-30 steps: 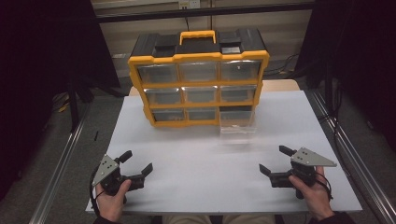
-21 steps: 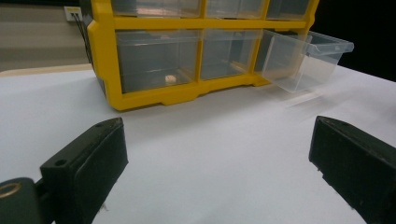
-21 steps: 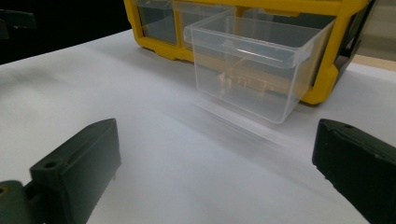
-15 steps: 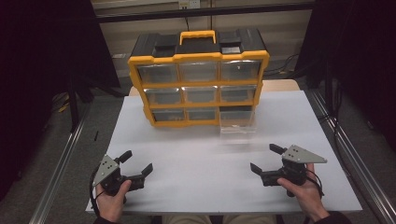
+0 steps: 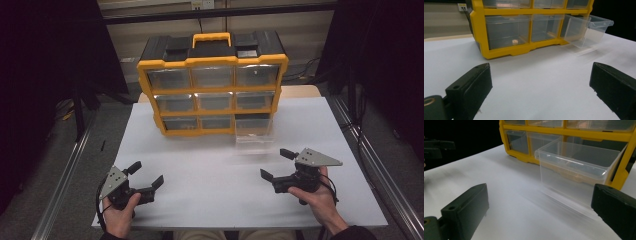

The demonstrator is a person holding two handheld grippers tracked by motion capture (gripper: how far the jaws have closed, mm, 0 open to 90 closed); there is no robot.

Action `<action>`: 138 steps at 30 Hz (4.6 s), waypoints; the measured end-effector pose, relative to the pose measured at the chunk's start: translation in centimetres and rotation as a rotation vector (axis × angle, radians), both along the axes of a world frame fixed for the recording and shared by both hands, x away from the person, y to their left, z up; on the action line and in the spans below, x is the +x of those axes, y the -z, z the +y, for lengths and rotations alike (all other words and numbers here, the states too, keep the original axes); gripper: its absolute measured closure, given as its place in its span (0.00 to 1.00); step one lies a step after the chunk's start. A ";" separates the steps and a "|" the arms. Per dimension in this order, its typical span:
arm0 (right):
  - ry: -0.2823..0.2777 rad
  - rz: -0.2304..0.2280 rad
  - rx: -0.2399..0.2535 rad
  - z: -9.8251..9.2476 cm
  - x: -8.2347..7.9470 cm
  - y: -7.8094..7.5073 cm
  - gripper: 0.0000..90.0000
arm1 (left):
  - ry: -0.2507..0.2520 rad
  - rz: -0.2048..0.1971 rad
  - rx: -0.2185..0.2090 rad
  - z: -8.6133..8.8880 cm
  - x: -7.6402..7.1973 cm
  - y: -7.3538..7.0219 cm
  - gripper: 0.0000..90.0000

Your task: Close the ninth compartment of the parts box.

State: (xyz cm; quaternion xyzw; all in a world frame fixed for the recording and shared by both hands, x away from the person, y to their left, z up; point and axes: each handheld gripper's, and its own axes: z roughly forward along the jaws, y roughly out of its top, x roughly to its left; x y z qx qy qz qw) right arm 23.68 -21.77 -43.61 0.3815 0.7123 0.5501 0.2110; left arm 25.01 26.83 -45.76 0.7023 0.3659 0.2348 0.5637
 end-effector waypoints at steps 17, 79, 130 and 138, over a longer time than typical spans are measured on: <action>-0.035 0.001 -0.028 2.7 2.5 -0.6 0.13 | -0.010 0.007 0.006 0.1 0.0 0.0 0.04; -0.021 0.030 -0.122 1.7 5.2 2.3 1.00 | -0.011 -0.007 0.018 0.0 -0.1 0.0 0.04; 0.044 0.028 -0.123 2.3 7.9 3.3 1.00 | 0.001 -0.006 0.018 0.0 0.0 0.0 0.04; 0.051 0.018 -0.120 2.1 8.0 3.3 1.00 | -0.002 -0.005 0.015 0.0 0.0 0.0 0.04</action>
